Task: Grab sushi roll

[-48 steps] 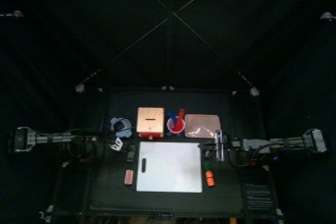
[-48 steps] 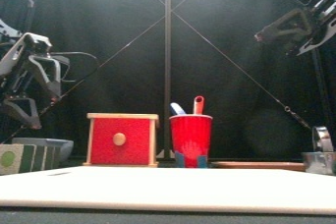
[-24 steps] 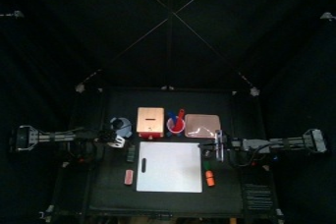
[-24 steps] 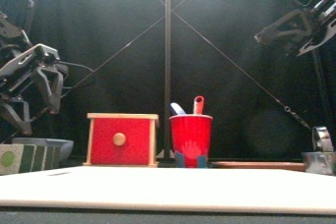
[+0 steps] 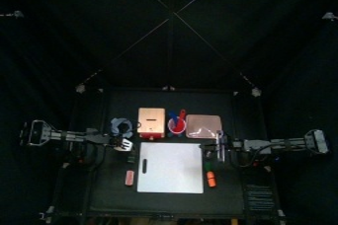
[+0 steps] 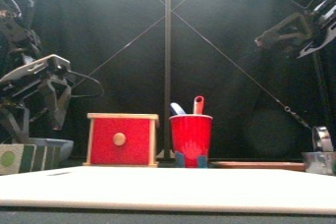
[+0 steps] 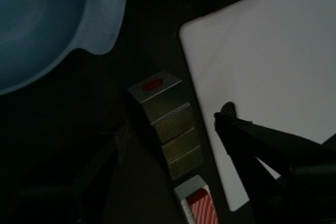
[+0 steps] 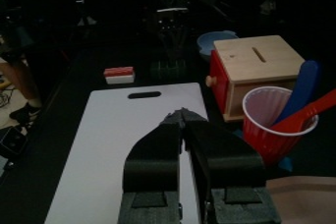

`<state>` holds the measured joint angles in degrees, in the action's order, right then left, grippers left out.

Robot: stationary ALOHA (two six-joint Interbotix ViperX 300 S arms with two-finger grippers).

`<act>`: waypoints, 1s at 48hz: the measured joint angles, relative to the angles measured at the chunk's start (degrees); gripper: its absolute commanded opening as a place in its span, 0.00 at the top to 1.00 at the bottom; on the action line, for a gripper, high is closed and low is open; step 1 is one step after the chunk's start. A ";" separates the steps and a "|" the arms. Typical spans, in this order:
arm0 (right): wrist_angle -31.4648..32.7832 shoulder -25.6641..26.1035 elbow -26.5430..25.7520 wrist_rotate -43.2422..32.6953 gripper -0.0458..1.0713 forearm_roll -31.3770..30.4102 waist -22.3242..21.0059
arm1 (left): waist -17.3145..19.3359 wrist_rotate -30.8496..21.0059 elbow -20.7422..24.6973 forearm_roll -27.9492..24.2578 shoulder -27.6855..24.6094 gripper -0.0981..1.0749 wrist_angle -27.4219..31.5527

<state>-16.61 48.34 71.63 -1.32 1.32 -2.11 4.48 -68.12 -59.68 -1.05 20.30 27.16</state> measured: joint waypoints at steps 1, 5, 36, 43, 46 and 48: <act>0.00 0.00 0.00 0.00 0.94 0.00 -0.09 | 0.00 -0.18 0.18 0.00 -0.53 0.06 -0.09; 0.00 0.00 0.00 0.00 0.94 0.00 -0.09 | -0.53 0.00 1.49 0.09 -3.08 0.06 -0.09; 1.76 -0.09 0.00 0.00 0.94 -0.09 -0.18 | -1.14 -0.09 3.78 0.09 -8.44 0.41 0.09; 1.76 -0.09 0.00 0.00 0.94 -0.09 -0.18 | -1.14 0.26 3.69 -1.05 -5.27 0.41 0.09; 1.85 -0.09 0.00 0.00 0.94 -0.09 -0.18 | -1.14 0.35 3.78 -1.85 -2.81 0.41 0.35; 1.85 -0.09 0.00 0.00 0.94 -0.09 -0.18 | -1.14 0.26 3.69 -2.37 -1.23 0.41 0.97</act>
<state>-14.77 48.25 71.63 -1.32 1.23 -2.29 3.34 -67.85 -55.99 -3.43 19.07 28.13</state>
